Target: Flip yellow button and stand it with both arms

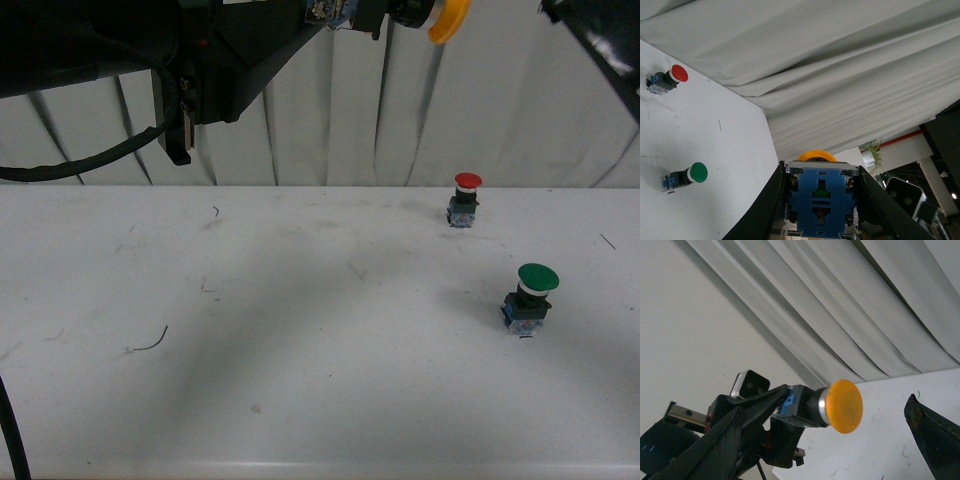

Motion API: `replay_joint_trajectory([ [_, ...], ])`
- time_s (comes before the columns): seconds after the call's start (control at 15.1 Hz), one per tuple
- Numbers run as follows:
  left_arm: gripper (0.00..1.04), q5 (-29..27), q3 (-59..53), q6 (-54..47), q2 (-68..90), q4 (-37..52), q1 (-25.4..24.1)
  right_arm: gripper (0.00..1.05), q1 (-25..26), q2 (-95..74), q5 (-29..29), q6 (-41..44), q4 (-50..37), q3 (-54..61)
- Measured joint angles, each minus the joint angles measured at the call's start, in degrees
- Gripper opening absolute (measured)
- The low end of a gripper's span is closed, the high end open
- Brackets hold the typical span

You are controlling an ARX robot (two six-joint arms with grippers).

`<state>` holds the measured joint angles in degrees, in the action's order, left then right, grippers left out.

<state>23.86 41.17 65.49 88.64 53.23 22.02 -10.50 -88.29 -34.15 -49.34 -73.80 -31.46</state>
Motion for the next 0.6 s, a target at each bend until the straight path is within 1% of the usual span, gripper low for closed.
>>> replay_joint_trajectory([
  [0.13,0.33,0.0,0.0,0.0,-0.1,-0.1,0.0,0.98,0.5,-3.5,0.9,-5.0,0.4,-1.1],
  [0.4,0.33,0.1,0.0,0.0,-0.3,-0.1,0.0,0.98,0.6,-8.5,2.3,-12.4,0.1,-7.1],
  [0.6,0.33,0.1,0.0,0.0,-0.3,-0.3,0.0,0.98,-1.6,-11.0,2.7,-16.6,0.2,-9.4],
])
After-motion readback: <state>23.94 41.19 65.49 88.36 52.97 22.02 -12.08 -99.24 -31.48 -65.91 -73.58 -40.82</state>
